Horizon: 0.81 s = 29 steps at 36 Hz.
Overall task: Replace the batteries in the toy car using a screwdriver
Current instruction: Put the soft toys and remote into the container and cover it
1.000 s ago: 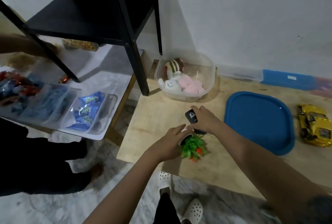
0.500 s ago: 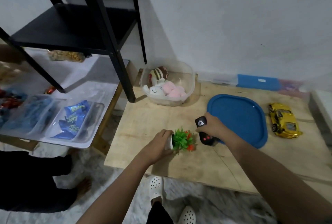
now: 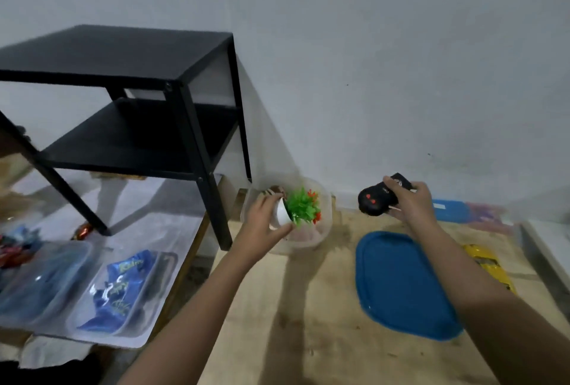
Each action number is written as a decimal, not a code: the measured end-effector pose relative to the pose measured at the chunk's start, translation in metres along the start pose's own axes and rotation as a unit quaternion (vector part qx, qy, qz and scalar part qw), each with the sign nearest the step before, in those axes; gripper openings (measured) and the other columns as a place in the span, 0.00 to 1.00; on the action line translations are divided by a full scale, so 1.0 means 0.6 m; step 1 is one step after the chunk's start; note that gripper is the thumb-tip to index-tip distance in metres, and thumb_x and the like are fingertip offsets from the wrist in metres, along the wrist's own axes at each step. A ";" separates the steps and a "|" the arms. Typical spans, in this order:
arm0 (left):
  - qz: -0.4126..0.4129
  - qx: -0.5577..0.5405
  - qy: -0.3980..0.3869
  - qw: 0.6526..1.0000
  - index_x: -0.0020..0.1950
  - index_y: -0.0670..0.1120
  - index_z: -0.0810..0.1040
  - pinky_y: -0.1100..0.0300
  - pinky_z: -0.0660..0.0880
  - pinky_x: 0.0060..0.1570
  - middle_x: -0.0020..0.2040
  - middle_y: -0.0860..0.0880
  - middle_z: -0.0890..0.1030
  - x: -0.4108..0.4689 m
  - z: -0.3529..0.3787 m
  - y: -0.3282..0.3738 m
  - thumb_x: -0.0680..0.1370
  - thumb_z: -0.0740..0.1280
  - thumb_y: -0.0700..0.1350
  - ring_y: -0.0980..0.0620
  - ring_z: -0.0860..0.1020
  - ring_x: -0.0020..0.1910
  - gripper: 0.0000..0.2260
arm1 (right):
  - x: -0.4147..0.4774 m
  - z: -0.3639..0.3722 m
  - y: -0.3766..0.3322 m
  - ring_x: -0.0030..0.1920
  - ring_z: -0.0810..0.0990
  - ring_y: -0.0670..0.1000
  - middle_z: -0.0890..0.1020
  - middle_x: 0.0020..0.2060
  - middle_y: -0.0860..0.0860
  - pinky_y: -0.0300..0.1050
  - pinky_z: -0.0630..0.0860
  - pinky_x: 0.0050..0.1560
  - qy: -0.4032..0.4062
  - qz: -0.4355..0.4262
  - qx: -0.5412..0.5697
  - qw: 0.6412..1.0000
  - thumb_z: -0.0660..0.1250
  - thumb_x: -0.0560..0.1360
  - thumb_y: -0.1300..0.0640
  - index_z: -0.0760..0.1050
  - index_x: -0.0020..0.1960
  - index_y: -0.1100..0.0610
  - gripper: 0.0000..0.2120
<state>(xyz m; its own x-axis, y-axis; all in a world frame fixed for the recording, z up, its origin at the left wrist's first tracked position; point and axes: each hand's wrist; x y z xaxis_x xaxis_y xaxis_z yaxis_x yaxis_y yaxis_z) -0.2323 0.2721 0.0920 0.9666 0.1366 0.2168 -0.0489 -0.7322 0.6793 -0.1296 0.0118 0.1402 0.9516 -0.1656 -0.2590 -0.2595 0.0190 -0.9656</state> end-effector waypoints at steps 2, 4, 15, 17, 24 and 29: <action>-0.007 0.021 0.001 1.000 0.69 0.46 0.68 0.68 0.61 0.57 0.63 0.48 0.71 0.045 0.000 -0.008 0.72 0.72 0.48 0.52 0.67 0.64 0.27 | 0.018 0.010 -0.007 0.52 0.79 0.58 0.75 0.57 0.61 0.50 0.79 0.43 0.027 -0.006 0.043 0.999 0.73 0.70 0.55 0.66 0.55 0.62 0.21; -0.016 0.039 -0.006 0.999 0.67 0.46 0.70 0.67 0.61 0.57 0.63 0.47 0.72 0.085 0.007 -0.019 0.71 0.73 0.48 0.49 0.69 0.64 0.26 | 0.031 0.025 -0.009 0.53 0.79 0.58 0.74 0.58 0.61 0.51 0.79 0.46 0.067 -0.007 0.088 0.994 0.73 0.70 0.57 0.65 0.55 0.60 0.21; -0.068 0.015 -0.171 0.983 0.70 0.52 0.68 0.61 0.63 0.65 0.70 0.50 0.67 0.184 0.102 -0.106 0.70 0.72 0.46 0.49 0.65 0.70 0.30 | 0.045 0.148 0.069 0.44 0.77 0.49 0.75 0.44 0.54 0.36 0.78 0.43 0.218 -0.072 0.151 0.962 0.71 0.72 0.57 0.65 0.44 0.56 0.13; -0.058 0.018 -0.186 0.981 0.70 0.51 0.68 0.60 0.63 0.67 0.70 0.50 0.68 0.189 0.114 -0.121 0.70 0.72 0.44 0.50 0.65 0.69 0.29 | 0.042 0.171 0.080 0.39 0.75 0.39 0.72 0.39 0.48 0.28 0.74 0.39 0.238 -0.104 0.103 0.960 0.70 0.72 0.59 0.65 0.47 0.59 0.14; -0.015 0.072 -0.188 0.979 0.71 0.49 0.64 0.61 0.63 0.59 0.68 0.47 0.61 0.200 0.131 -0.151 0.74 0.67 0.44 0.47 0.63 0.68 0.26 | 0.059 0.222 0.121 0.42 0.73 0.39 0.68 0.43 0.41 0.24 0.70 0.38 0.193 -0.134 -0.023 0.972 0.69 0.73 0.61 0.63 0.53 0.56 0.16; 0.011 0.121 -0.193 0.974 0.72 0.50 0.63 0.61 0.61 0.52 0.67 0.49 0.61 0.209 0.129 -0.150 0.76 0.65 0.48 0.49 0.63 0.67 0.25 | 0.076 0.244 0.153 0.46 0.73 0.42 0.73 0.48 0.50 0.22 0.68 0.46 0.117 -0.207 -0.151 0.960 0.69 0.72 0.63 0.71 0.54 0.58 0.13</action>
<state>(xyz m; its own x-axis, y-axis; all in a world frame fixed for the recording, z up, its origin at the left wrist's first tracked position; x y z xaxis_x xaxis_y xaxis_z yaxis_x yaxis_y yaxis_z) -0.0873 0.3037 0.0039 0.9908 -0.1073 -0.0830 -0.0543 -0.8745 0.4820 -0.0860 0.1503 0.0359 0.9299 -0.3144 0.1909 0.0626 -0.3762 -0.9244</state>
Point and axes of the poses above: each hand's wrist, its own x-axis towards the middle knuckle, its own z-axis out of the palm, y = z × x
